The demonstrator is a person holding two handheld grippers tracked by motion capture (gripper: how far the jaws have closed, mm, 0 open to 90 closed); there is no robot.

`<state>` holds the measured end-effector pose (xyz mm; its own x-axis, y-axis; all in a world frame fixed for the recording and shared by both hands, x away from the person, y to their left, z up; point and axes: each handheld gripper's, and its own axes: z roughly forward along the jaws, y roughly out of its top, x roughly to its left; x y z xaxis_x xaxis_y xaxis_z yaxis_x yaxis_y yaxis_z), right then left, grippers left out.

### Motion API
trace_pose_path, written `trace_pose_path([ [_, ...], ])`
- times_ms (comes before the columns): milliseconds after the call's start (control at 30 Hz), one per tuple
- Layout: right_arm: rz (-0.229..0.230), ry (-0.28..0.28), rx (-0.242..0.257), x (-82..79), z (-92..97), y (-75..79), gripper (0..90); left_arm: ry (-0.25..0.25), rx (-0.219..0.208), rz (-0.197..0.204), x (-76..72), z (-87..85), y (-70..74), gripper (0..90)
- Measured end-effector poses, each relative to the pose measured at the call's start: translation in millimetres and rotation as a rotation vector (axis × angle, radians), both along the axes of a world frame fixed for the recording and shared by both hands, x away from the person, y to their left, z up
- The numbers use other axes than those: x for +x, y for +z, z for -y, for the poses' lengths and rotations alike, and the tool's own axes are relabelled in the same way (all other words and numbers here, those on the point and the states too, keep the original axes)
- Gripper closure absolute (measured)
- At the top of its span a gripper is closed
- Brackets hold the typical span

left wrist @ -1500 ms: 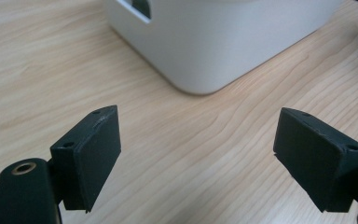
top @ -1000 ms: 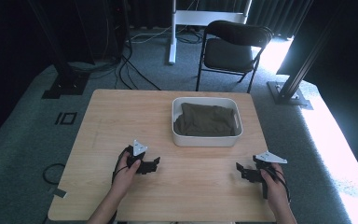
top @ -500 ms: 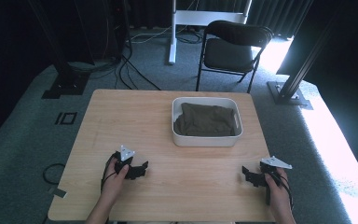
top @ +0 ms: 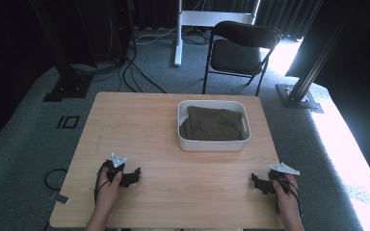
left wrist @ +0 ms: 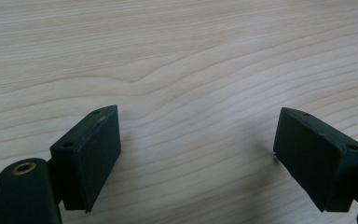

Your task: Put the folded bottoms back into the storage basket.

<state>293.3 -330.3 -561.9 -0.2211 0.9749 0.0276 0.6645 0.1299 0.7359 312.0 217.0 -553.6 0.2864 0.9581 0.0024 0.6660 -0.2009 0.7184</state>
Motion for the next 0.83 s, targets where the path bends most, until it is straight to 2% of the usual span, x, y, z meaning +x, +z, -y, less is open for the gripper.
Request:
trace_pose_path([
  [133, -0.001, 0.000, -0.012, 0.2, -1.4, -0.2, 13.3, 0.032, 0.015, 0.003, -1.6, -6.0, -0.6, 15.8],
  [167, 0.000, 0.000, -0.012, 0.2, -1.4, -0.2, 13.3, 0.053, 0.014, 0.003, -2.8, -7.7, -0.6, 15.8],
  [333, -0.002, -0.006, -0.011, 0.4, -2.6, -0.3, 12.6, 0.078, 0.014, 0.004, -5.0, -7.4, -0.9, 15.4],
  [433, -0.003, -0.010, -0.011, 0.6, -3.0, -0.3, 12.4, 0.133, 0.012, -0.002, -6.1, -4.3, -1.4, 12.1],
  [833, -0.003, -0.010, -0.011, 0.6, -3.0, -0.4, 12.4, 0.137, 0.014, -0.008, -5.4, -3.9, -1.4, 10.0],
])
